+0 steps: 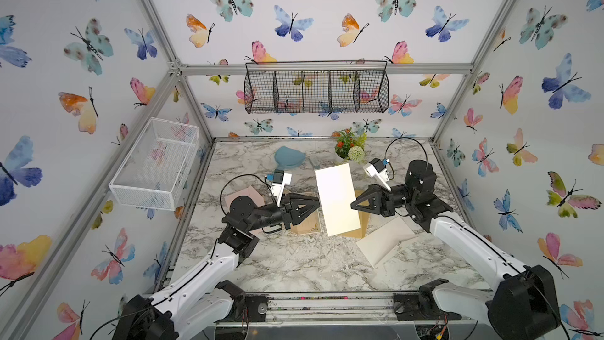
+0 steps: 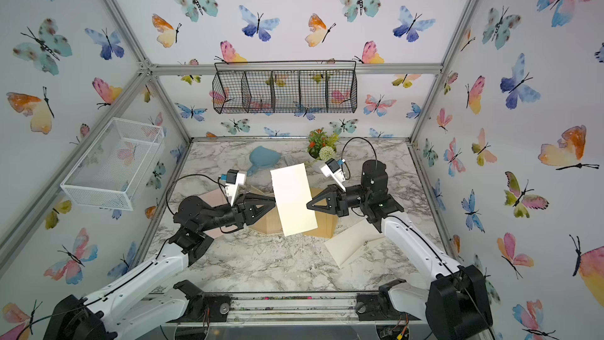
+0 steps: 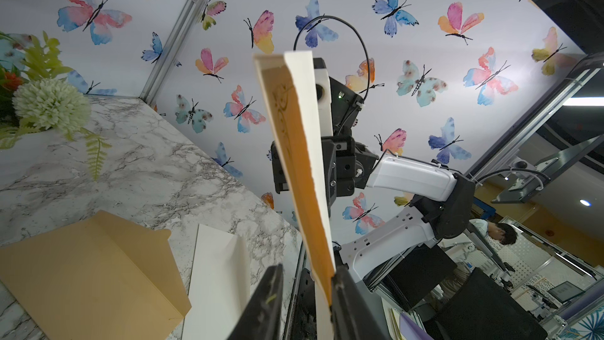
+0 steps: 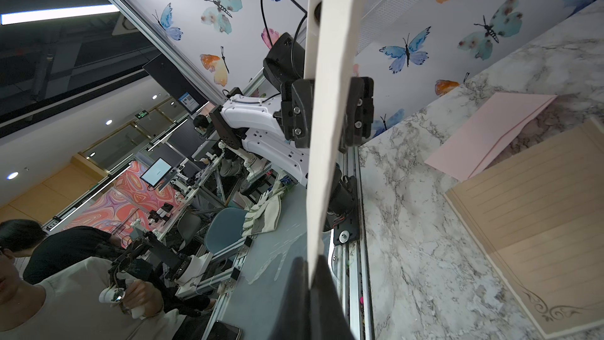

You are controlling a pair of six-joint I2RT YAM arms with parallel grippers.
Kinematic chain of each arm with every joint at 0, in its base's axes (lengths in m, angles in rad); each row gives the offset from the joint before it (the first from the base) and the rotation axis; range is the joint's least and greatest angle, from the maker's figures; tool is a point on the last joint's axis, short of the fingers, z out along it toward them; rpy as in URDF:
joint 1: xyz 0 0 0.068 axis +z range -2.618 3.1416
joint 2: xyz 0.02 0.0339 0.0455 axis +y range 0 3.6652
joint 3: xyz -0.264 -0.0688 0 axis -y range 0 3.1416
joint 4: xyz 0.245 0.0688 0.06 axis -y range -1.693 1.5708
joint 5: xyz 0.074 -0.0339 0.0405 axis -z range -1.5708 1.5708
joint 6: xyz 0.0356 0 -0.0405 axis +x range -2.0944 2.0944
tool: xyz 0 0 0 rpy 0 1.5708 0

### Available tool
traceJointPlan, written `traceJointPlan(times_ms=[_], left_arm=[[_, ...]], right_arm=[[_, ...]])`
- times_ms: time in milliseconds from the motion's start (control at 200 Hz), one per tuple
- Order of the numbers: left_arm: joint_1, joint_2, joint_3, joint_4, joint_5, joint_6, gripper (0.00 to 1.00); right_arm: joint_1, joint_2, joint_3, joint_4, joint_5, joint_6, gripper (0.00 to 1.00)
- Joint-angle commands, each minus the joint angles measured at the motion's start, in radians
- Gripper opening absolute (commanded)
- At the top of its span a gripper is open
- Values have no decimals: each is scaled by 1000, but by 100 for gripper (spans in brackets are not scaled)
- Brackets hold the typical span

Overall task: Take the letter paper out of the envelope
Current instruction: Unfold the letter paper.

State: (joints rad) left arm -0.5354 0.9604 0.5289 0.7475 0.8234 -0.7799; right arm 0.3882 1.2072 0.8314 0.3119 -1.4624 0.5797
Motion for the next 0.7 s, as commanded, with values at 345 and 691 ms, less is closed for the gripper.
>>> traceJointPlan(times_ms=[345,691], left_arm=[[7,26,-17,76,3,-12,31],[7,47,-6,99,14,-27,31]], right_arm=[[8,-13,34,-22,-13,-17,1],[8,-1,25,-9,-6,-11,1]])
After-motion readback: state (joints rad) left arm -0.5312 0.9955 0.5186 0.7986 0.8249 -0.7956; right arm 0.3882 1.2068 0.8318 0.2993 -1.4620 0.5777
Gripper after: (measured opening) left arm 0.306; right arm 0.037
